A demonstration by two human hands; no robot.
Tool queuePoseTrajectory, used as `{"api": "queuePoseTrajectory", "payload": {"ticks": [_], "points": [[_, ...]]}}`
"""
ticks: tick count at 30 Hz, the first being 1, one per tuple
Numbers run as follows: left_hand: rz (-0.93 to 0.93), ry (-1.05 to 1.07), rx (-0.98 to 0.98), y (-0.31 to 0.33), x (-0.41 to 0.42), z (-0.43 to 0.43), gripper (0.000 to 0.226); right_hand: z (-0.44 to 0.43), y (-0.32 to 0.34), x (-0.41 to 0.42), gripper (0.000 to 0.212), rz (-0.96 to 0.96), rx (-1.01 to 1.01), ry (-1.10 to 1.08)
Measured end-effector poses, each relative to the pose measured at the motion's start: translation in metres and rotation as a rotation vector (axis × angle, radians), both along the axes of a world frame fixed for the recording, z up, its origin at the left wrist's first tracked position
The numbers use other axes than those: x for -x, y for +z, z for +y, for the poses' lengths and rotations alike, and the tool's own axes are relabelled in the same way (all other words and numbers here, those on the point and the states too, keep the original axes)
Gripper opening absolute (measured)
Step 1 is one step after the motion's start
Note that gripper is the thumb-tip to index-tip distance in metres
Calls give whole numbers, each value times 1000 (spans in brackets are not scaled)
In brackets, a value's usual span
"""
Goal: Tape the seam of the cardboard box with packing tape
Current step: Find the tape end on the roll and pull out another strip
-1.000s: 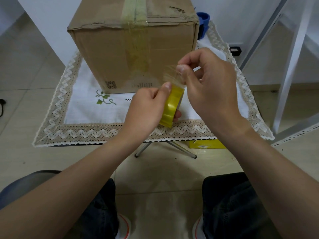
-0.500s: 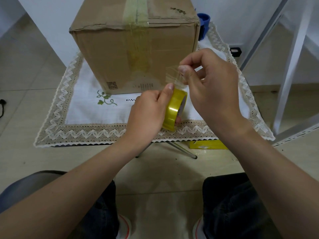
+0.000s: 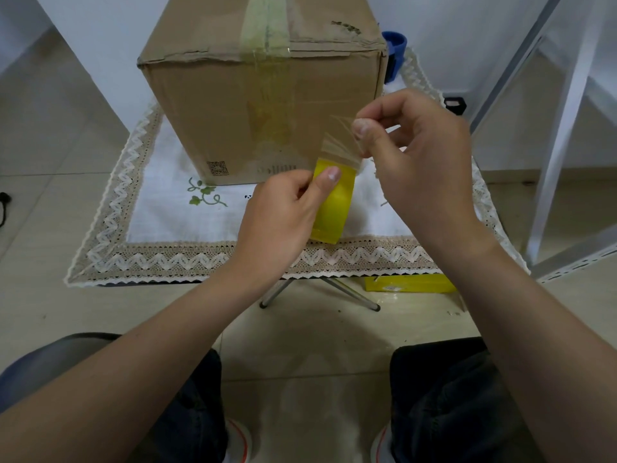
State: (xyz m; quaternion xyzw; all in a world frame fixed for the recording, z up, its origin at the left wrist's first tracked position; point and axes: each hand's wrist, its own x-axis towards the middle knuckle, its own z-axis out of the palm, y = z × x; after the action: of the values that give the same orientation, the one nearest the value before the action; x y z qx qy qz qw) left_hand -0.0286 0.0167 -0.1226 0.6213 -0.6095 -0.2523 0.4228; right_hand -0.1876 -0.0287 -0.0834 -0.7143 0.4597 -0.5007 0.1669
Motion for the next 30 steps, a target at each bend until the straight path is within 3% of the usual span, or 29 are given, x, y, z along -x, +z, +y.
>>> {"api": "queuePoseTrajectory", "payload": {"ticks": [15, 20, 22, 30], "points": [[54, -127, -113, -5, -5, -5, 79, -2, -7, 2, 3, -67, -86, 186], [-153, -108, -163, -5, -9, -4, 71, -5, -12, 1, 4, -70, -68, 216], [-232, -81, -161, -3, -11, -5, 57, -6, -12, 0, 8, -66, -39, 242], [-21, -56, 138, 13, -21, -5, 35, -6, -10, -2, 6, -66, 21, 257]]}}
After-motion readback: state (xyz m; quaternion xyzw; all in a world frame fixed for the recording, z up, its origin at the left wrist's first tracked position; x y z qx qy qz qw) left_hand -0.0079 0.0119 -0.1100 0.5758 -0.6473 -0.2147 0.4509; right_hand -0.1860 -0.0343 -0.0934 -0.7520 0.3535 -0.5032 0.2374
